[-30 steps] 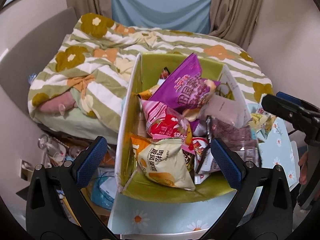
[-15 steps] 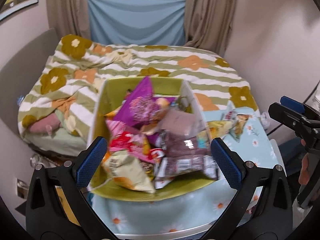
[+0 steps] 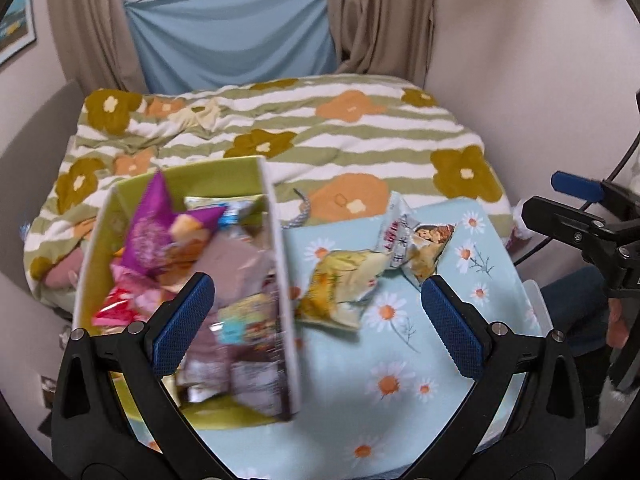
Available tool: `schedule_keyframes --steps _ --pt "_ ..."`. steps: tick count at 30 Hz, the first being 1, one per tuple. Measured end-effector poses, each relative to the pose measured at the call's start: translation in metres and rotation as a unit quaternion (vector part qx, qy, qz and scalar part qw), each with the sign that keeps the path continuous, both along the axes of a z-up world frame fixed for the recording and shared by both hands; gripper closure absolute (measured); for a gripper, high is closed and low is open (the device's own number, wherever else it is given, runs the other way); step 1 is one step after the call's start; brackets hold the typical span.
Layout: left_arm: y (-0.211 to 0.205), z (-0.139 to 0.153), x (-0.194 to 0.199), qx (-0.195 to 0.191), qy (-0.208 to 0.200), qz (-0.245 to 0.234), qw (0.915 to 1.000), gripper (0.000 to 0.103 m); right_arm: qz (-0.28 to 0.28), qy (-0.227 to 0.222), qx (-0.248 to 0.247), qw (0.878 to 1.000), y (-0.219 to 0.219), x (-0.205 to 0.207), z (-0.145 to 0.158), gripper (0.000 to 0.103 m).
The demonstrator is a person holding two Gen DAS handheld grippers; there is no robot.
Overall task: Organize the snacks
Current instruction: 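Move both tools back over the last two bags on the table, then grasp the yellow cartoon bag with the left gripper while the right grasps the grey corn-snack bag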
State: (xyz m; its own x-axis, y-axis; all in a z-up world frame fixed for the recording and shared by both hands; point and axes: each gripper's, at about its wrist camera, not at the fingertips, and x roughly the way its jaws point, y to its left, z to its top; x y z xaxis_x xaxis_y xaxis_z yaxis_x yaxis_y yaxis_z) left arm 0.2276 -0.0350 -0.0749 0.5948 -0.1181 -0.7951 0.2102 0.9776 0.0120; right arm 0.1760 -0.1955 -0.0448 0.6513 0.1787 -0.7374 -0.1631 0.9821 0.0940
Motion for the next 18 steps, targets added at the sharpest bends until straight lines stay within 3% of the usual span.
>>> schedule_keyframes --steps 4,10,18 --pt "-0.035 -0.023 0.013 0.024 0.016 -0.005 0.9996 0.0 0.024 0.029 0.004 0.999 -0.035 0.014 -0.023 0.0" --pt "-0.08 -0.071 0.036 0.098 0.04 -0.016 0.9943 0.0 0.054 0.06 0.024 0.996 -0.069 0.035 -0.057 0.0" --pt "-0.09 -0.132 0.068 0.157 0.078 0.012 0.9845 0.003 0.089 0.107 0.056 0.989 -0.085 0.071 -0.116 0.0"
